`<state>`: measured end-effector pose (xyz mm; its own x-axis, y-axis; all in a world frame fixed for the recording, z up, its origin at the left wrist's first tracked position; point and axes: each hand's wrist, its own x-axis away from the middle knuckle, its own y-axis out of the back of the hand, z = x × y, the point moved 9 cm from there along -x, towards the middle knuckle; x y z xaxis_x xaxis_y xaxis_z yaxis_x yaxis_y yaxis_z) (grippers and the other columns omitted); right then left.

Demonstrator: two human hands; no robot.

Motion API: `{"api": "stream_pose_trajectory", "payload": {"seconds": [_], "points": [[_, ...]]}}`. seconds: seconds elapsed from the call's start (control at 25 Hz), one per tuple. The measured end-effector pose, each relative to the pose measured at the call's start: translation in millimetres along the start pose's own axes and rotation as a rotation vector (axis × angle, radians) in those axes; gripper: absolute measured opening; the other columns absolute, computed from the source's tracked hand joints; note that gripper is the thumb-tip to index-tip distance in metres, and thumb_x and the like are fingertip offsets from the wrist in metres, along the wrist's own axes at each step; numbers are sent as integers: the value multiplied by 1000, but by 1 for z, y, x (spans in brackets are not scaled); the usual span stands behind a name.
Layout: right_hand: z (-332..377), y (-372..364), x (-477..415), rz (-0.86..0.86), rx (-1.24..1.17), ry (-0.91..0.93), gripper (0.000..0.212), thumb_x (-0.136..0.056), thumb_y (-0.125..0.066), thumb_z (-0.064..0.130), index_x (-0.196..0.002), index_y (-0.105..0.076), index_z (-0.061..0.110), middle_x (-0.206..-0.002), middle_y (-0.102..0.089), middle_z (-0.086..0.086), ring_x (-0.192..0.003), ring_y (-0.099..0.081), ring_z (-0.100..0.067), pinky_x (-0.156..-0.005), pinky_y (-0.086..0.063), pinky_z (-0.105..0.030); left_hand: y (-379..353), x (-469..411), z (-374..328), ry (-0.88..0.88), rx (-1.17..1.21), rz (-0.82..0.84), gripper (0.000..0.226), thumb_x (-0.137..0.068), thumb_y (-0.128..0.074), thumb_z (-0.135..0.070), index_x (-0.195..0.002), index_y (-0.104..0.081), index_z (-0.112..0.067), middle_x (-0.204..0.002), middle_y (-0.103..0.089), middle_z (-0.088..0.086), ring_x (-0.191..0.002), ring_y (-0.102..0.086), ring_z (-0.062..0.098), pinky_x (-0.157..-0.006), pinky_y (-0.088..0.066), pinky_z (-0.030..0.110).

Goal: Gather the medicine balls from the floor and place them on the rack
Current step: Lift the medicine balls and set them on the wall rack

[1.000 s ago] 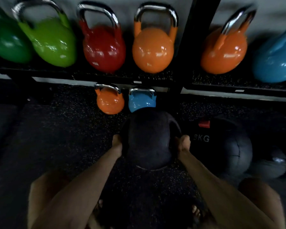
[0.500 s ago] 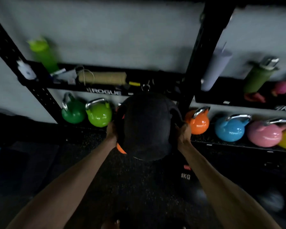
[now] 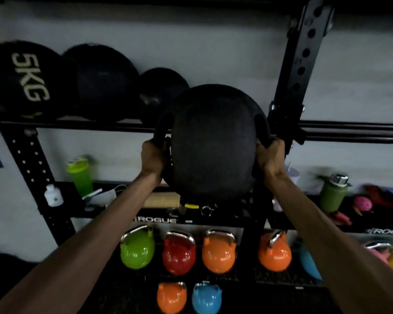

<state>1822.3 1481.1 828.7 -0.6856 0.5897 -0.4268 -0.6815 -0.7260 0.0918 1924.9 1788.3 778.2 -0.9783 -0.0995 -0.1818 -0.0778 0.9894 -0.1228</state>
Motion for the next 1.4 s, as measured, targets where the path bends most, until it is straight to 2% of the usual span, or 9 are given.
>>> {"api": "stream_pose_trajectory", "payload": {"seconds": [0.28, 0.4, 0.52, 0.6, 0.88, 0.96, 1.08, 1.24, 1.4], "points": [[33, -17, -92, 34, -140, 142, 36, -95, -59, 2, -66, -47, 20, -57, -46, 4, -37, -42, 4, -39, -34, -14, -40, -47, -83, -333, 4, -35, 16, -96, -58, -19, -99, -67, -6, -96, -70, 14, -95, -67, 36, -86, -56, 47], [33, -18, -122, 33, -165, 205, 32, -94, -60, 4, -67, -50, 19, -57, -48, 3, -40, -43, 3, -42, -37, -18, -62, -60, -92, -332, 99, -58, 57, -66, -52, -59, -98, -67, -14, -111, -68, 20, -105, -65, 37, -94, -52, 47], [27, -11, -149, 11, -201, 257, 18, -95, -58, 3, -78, -57, 9, -62, -52, 0, -45, -47, 4, -46, -39, -15, -89, -77, -91, -374, 115, -29, 91, -62, -50, -65, -112, -59, 11, -102, -66, 24, -102, -62, 40, -97, -48, 52], [25, -6, -161, -5, -218, 311, 10, -95, -57, 2, -86, -59, 3, -66, -55, 0, -50, -50, 5, -50, -41, -16, -103, -85, -90, -423, 137, -28, 82, -67, -54, -59, -108, -60, 13, -85, -63, 13, -90, -59, 33, -85, -48, 51], [7, -1, -200, -60, -323, 443, 7, -94, -58, -3, -91, -57, 4, -76, -59, 3, -68, -56, 5, -64, -48, -21, -144, -112, -96, -491, 11, -71, 42, -90, -53, -30, -115, -60, 2, -104, -60, 11, -98, -59, 36, -99, -47, 59], [4, -1, -208, -75, -328, 472, 9, -94, -57, -1, -88, -56, 5, -77, -58, 4, -72, -55, 2, -67, -47, -23, -149, -122, -94, -520, 39, -61, 41, -82, -54, -44, -98, -63, -8, -94, -64, 8, -89, -61, 37, -89, -50, 50], [0, -9, -219, -74, -332, 497, 9, -94, -55, 0, -86, -55, 2, -76, -55, 4, -72, -51, 1, -67, -44, -25, -150, -132, -93, -582, 43, -111, 15, -90, -58, -29, -76, -59, -23, -70, -60, -13, -71, -57, 8, -72, -46, 34], [-2, -20, -228, -45, -390, 469, 9, -90, -56, 21, -82, -55, 17, -73, -55, 20, -71, -50, 4, -69, -44, -21, -149, -140, -94, -695, -6, -135, 15, -97, -55, -2, -85, -59, -9, -74, -61, -12, -70, -57, -4, -69, -46, 21], [-1, -33, -241, 1, -316, 452, 4, -95, -58, 10, -95, -59, 6, -81, -61, 4, -76, -58, -2, -71, -50, -29, -143, -147, -90, -724, -54, -191, 7, -96, -55, -2, -98, -62, 0, -87, -65, -2, -81, -61, -2, -76, -50, 24]]}}
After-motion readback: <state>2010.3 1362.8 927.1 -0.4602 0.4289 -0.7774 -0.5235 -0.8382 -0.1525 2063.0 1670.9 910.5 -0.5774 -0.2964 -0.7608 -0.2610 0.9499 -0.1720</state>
